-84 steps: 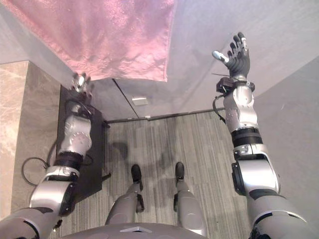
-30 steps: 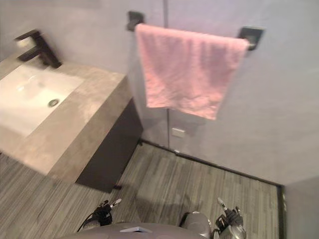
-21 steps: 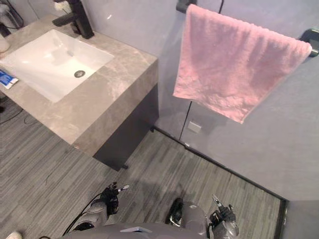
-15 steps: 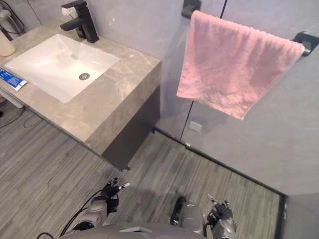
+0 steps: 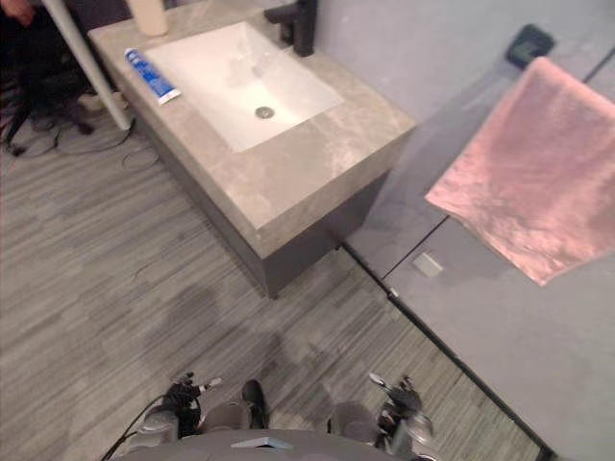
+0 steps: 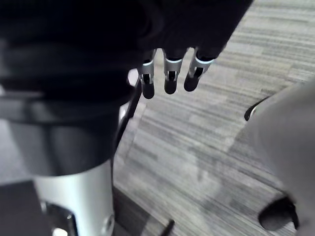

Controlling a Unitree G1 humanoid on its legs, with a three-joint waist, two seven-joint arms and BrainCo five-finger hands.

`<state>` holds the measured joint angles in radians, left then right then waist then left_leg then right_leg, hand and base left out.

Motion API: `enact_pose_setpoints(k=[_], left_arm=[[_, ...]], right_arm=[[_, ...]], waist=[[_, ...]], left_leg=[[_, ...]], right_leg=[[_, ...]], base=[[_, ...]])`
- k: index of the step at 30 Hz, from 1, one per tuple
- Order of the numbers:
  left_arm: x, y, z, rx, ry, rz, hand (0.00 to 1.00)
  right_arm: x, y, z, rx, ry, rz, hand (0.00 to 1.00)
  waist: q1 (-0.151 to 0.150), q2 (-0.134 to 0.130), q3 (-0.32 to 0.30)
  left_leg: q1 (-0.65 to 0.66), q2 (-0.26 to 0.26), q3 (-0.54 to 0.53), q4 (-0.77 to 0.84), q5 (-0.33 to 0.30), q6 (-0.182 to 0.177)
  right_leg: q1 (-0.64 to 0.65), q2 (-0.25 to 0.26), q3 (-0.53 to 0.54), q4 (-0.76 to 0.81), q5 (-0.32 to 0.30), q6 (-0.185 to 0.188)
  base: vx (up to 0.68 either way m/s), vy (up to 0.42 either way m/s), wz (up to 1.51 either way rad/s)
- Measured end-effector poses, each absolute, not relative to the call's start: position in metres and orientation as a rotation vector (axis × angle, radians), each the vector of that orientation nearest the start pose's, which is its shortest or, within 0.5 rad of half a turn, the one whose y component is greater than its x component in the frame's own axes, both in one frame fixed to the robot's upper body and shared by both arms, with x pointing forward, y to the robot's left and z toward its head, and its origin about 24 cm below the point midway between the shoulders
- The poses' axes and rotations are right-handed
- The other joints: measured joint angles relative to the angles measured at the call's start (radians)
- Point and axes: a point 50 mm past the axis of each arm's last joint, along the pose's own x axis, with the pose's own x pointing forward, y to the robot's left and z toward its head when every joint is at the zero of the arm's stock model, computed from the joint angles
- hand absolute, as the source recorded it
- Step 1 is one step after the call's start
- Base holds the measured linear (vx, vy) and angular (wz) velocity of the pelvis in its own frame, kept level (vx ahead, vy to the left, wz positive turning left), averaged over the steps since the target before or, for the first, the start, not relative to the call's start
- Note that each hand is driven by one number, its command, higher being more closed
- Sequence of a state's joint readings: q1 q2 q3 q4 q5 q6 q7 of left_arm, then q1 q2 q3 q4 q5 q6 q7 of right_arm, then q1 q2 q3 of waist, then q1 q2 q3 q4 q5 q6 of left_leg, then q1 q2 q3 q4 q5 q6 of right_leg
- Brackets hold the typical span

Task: Organize washtable

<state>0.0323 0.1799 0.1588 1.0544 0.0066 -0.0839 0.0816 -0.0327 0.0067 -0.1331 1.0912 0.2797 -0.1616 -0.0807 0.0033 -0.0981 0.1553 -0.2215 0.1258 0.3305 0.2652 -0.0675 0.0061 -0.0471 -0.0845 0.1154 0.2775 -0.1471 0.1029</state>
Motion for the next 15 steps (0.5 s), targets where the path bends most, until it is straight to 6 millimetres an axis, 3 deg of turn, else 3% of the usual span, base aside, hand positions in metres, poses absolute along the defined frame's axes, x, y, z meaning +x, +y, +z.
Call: enact_pose_setpoints(k=[3,5,6,7,8,9,11,13,15], left_arm=[[0.112,0.241,-0.147,0.129,0.995,0.315,0.00],[0.117,0.237,-0.145,0.123,0.972,0.308,0.00],[0.118,0.235,-0.145,0.119,0.969,0.306,0.00],[0.118,0.231,-0.146,0.109,0.968,0.302,0.00],[0.119,0.231,-0.146,0.113,0.962,0.300,0.00],[0.120,0.232,-0.145,0.118,0.958,0.298,0.00],[0.119,0.232,-0.144,0.119,0.952,0.300,0.00],[0.114,0.232,-0.146,0.119,0.973,0.296,0.00],[0.108,0.231,-0.149,0.120,0.997,0.289,0.00]], right_arm=[[0.149,-0.161,-0.147,0.203,0.879,-0.260,0.00],[0.150,-0.164,-0.146,0.138,0.876,-0.218,0.00],[0.153,-0.166,-0.145,0.124,0.866,-0.212,0.00],[0.155,-0.171,-0.143,0.101,0.861,-0.208,0.00],[0.153,-0.174,-0.144,0.089,0.870,-0.210,0.00],[0.153,-0.175,-0.145,0.088,0.873,-0.211,0.00],[0.150,-0.182,-0.145,0.070,0.875,-0.224,0.00],[0.146,-0.188,-0.146,0.076,0.881,-0.248,0.00],[0.143,-0.194,-0.146,0.089,0.883,-0.283,0.00]], waist=[[0.010,0.018,0.030],[0.012,0.065,0.073],[0.020,0.076,0.087],[0.030,0.094,0.103],[0.032,0.086,0.103],[0.032,0.082,0.105],[0.034,0.085,0.110],[0.030,0.099,0.101],[0.020,0.122,0.082]], left_leg=[[-0.027,0.029,-0.030,0.075,-0.002,-0.007],[-0.092,0.089,-0.097,0.191,-0.021,-0.038],[-0.100,0.103,-0.109,0.201,-0.015,-0.048],[-0.111,0.117,-0.137,0.190,0.014,-0.085],[-0.101,0.107,-0.149,0.137,0.057,-0.101],[-0.106,0.111,-0.127,0.176,0.046,-0.094],[-0.090,0.143,-0.039,0.444,-0.083,-0.041],[-0.027,0.178,0.003,0.590,-0.167,-0.049],[0.070,0.268,0.045,0.680,-0.199,-0.055]], right_leg=[[0.083,0.017,-0.034,-0.113,-0.007,-0.022],[0.103,0.072,-0.076,-0.117,-0.027,-0.049],[0.102,0.086,-0.079,-0.113,-0.030,-0.052],[0.089,0.109,-0.098,-0.098,-0.026,-0.058],[0.067,0.098,-0.136,-0.085,-0.019,-0.077],[0.059,0.092,-0.153,-0.079,-0.019,-0.079],[0.053,0.077,-0.188,-0.071,-0.014,-0.093],[0.045,0.071,-0.213,-0.083,0.010,-0.092],[0.040,0.069,-0.250,-0.089,0.049,-0.063]], base=[[-0.17,-0.145,0.19],[-0.30,-0.170,0.37],[-0.37,-0.157,0.20],[-0.38,-0.155,0.37],[-0.35,-0.134,0.51],[0.00,-0.012,0.58],[0.37,0.153,0.54],[0.23,0.161,0.51],[0.24,0.145,0.60]])
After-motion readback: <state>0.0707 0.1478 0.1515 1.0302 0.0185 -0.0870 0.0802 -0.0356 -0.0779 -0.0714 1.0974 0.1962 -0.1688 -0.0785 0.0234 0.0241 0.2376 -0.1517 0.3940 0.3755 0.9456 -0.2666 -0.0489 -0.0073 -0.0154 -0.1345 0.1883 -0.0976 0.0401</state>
